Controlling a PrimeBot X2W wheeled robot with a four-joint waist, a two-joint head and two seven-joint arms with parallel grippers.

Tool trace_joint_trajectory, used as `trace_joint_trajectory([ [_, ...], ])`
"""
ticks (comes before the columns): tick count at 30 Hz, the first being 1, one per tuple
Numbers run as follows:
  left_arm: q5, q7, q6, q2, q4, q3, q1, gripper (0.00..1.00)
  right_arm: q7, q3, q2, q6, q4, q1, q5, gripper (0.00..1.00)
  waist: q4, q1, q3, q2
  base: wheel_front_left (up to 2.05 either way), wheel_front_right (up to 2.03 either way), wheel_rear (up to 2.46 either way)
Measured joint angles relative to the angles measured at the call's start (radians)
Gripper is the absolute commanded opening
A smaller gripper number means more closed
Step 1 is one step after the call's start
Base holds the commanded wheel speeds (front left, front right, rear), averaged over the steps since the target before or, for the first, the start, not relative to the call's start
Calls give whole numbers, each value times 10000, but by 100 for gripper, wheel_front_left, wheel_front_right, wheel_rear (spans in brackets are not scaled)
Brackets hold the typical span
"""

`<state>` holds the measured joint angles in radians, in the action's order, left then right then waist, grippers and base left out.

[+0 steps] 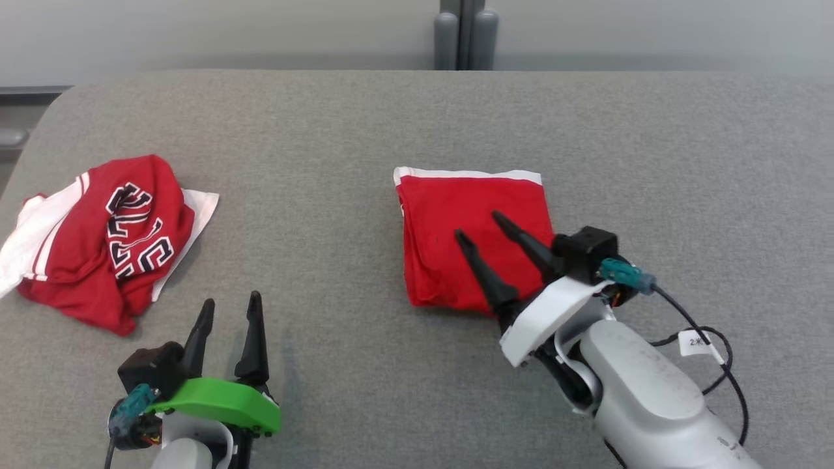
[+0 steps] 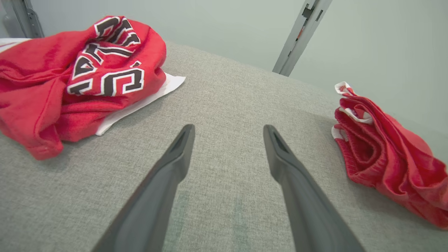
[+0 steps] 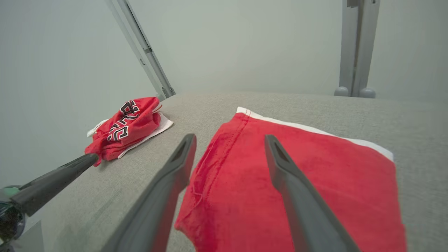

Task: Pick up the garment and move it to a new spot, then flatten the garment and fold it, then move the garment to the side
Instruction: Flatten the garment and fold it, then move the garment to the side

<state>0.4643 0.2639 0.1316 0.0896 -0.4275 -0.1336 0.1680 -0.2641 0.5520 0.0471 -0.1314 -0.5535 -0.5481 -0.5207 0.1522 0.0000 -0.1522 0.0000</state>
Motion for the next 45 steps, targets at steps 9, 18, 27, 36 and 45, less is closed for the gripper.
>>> trace_joint_trajectory([
  [9,-2560,0,0,-182,746,888,-323,100,-2,-3530,25,2,138,1335,2591,100,-771,0,180,0,0,0,0],
  [18,-3624,0,-61,-336,871,1110,-1106,100,-2,-4961,23,2,178,2936,3175,100,-1168,0,608,0,0,0,0],
  [27,-3668,0,-257,-378,941,1277,-1754,100,0,-5164,17,2,203,3523,3354,100,-1453,0,901,0,0,0,0],
  [36,-3208,0,-267,-387,1126,986,-1390,100,0,-4312,17,0,-75,2418,3346,100,-1195,0,414,0,0,0,0],
  [45,-2890,0,-159,-391,1227,594,-360,100,-2,-3377,6,0,-1039,-384,3152,100,-592,0,-671,0,0,0,0],
])
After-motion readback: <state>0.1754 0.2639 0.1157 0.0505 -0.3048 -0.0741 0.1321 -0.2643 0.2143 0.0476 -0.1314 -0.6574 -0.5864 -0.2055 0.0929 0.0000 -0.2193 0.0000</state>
